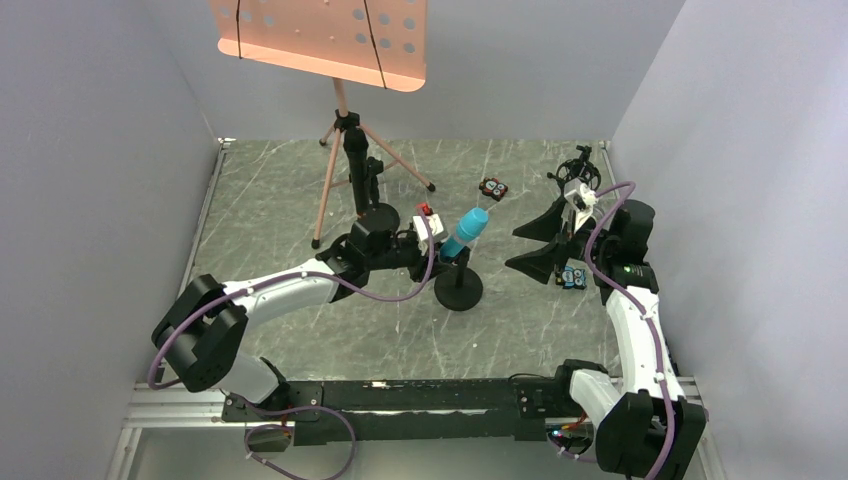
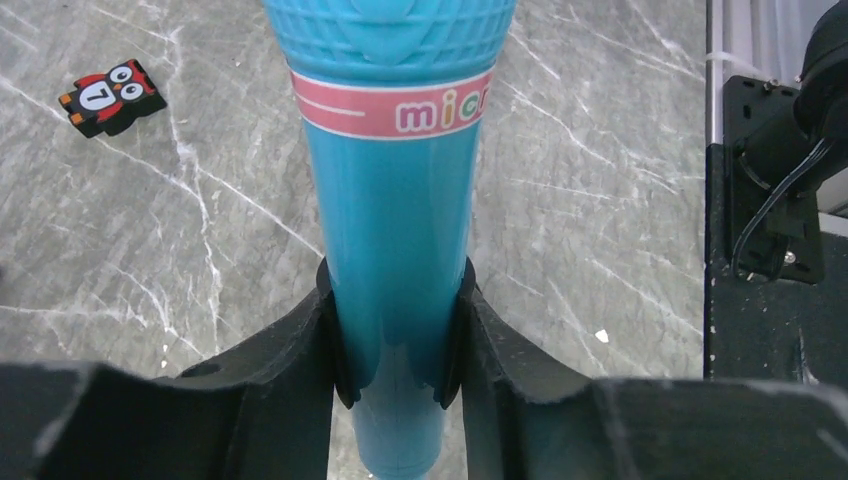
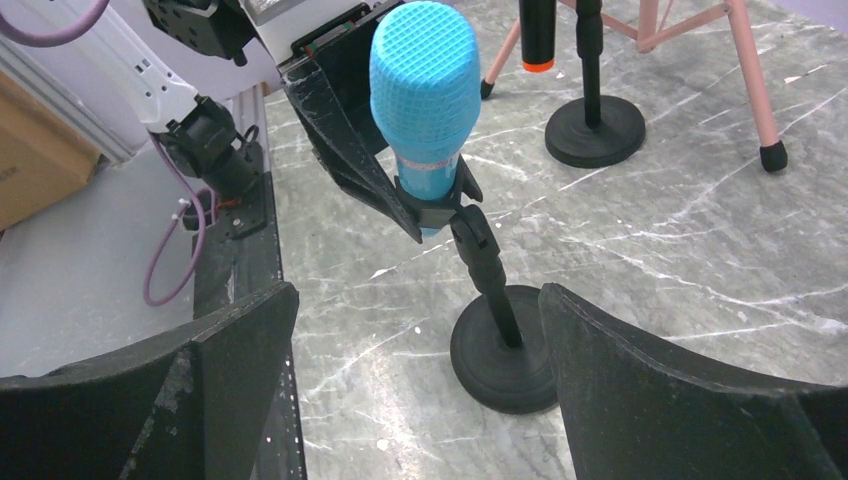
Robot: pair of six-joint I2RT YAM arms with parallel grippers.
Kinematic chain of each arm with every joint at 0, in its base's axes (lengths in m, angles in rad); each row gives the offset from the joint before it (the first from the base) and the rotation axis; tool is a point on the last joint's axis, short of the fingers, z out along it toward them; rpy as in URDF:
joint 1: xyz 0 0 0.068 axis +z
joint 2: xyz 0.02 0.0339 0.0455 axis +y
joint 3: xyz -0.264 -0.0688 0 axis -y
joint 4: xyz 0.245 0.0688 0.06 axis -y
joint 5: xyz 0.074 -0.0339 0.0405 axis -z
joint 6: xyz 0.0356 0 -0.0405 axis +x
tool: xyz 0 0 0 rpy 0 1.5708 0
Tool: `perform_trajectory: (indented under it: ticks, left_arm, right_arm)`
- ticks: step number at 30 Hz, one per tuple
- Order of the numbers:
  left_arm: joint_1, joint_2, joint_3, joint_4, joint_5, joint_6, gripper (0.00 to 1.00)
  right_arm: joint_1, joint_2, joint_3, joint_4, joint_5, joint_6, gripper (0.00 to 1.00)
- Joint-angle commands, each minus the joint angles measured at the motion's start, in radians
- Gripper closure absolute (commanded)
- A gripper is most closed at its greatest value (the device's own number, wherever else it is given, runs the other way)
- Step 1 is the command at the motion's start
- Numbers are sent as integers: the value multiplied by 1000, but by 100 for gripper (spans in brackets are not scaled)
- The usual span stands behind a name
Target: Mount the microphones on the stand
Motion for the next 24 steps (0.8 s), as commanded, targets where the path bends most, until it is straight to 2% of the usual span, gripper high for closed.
perform_trajectory:
  ticks: [1,3,9,15,19,24]
  left_arm:
    - [-4,-31,30,37,-1,-19,72]
    - [-4,-64,17,42,-10,-34,81]
    - [-2,-237,-10,-88,-105,-81,90]
    - [55,-508,-83,-296,-298,-125,89]
    - [151,-670,-118,-461,-419,-153,89]
    - [328,-824,-170,-545,-494,-171,90]
  right_arm:
    - [-11,-17,2,54,-34,7,4]
    - [-13,-18,2,53,-32,5,4]
    - [-24,-15,2,46,-30,-2,4]
    - [-31,-18,1,47,-32,0,4]
    - [-36,-22,-2,54,-32,4,3]
    - [-41,-21,-5,64,-35,14,3]
